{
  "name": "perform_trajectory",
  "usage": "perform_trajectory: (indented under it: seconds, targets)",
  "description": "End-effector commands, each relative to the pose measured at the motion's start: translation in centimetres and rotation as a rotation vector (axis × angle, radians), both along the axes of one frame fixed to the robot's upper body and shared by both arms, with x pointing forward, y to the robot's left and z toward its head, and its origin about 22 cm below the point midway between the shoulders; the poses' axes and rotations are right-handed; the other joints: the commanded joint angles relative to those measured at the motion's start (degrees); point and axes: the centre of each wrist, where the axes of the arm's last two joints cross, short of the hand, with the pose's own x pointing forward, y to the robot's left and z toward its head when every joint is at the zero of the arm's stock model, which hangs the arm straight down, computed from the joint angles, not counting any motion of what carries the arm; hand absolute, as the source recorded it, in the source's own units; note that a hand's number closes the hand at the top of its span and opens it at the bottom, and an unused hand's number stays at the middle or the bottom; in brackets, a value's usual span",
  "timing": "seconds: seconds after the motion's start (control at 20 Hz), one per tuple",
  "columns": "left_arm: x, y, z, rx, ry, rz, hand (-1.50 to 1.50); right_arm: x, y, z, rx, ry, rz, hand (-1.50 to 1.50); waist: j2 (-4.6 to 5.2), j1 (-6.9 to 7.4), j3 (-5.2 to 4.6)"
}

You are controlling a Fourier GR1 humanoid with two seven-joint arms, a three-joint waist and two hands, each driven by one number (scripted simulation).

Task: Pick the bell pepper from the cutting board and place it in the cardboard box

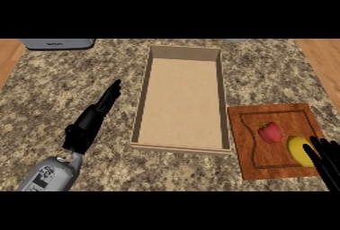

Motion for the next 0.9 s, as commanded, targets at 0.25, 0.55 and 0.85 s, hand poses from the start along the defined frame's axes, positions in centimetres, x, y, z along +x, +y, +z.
perform_trajectory:
  seconds: [0.25,0.55,0.85]
  targets:
    - [-1.1,-1.4,0.8,-0.019,0.016,-0.041,0.0,-1.0,4.8,1.5,0.026,0.188,-0.088,-1.5,0.21,1.87,0.13]
    - [0.6,-0.3,-0.2,0.003,-0.014,-0.014,0.0,3.2,7.2,0.9,0.059,0.17,-0.104,-1.5,0.35,2.05,0.14]
    - [1.2,-1.0,-0.2,0.003,-0.003,-0.028,0.0,4.2,5.6,-1.2,0.028,0.212,-0.15,-1.5,0.28,1.68,0.15]
